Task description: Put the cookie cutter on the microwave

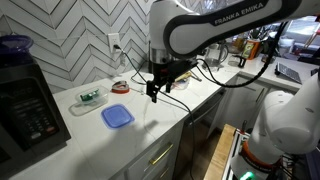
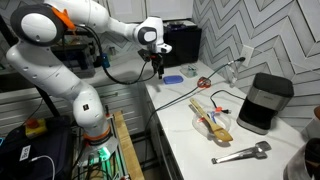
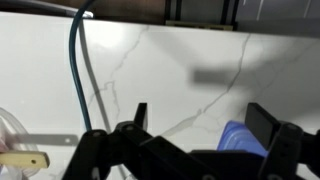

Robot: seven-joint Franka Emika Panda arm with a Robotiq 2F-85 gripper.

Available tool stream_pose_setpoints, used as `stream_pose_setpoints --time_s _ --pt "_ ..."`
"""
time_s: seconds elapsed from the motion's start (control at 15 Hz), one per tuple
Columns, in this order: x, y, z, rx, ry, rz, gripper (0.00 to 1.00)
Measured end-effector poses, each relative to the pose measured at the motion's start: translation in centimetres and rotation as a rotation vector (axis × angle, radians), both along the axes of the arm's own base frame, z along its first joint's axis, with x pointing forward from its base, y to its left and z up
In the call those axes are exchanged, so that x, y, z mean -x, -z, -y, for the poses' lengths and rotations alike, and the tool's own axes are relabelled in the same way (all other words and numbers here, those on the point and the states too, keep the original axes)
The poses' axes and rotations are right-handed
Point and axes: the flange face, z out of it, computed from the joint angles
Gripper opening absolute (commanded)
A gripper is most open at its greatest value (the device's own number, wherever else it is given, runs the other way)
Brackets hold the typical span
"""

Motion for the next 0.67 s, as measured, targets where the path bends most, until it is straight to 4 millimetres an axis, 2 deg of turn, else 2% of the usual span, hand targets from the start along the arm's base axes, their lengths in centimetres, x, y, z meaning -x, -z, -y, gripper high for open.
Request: stream_pose_setpoints --time_s 0.2,0.4,0.53,0.67 --pt "-3.9 -3.3 3.2 -0.051 0.130 0.098 1.00" --pt "-8.5 -5.2 5.5 -0.086 0.245 0.132 1.00" --pt "-11.4 -5.4 4.9 -0.100 0.292 0.137 1.00" --pt "-13.7 -4.8 2.8 -0.093 0.295 0.134 1.00"
